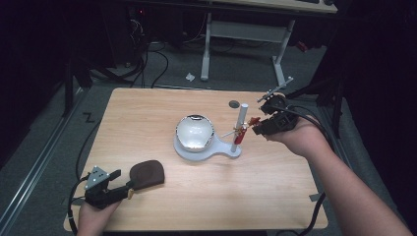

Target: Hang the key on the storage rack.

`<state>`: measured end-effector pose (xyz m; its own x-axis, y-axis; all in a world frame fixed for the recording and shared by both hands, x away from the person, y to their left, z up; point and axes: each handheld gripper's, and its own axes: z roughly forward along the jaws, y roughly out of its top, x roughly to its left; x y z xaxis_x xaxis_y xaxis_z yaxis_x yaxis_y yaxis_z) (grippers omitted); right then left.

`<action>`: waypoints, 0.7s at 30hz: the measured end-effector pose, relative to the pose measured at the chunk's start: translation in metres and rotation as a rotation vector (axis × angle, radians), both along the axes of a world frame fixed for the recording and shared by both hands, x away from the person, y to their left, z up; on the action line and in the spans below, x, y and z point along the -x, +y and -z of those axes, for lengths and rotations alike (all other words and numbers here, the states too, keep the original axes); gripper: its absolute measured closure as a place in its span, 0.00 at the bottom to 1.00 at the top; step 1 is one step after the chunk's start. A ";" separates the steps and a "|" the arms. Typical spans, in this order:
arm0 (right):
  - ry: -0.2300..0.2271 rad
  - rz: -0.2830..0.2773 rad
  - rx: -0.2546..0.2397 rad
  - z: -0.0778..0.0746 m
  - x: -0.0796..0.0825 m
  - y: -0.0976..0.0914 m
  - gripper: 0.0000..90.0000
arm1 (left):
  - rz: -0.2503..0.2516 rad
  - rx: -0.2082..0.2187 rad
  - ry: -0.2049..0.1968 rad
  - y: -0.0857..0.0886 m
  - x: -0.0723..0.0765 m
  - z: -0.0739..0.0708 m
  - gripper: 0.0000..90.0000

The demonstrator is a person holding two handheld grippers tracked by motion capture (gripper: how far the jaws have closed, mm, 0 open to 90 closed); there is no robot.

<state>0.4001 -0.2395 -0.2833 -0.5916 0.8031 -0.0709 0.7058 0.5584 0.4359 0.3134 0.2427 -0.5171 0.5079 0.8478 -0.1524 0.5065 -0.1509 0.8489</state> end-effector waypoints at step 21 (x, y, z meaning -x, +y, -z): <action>-0.042 0.056 -0.159 0.111 0.007 -0.011 0.74 | 0.029 0.024 0.018 -0.005 -0.001 0.001 0.37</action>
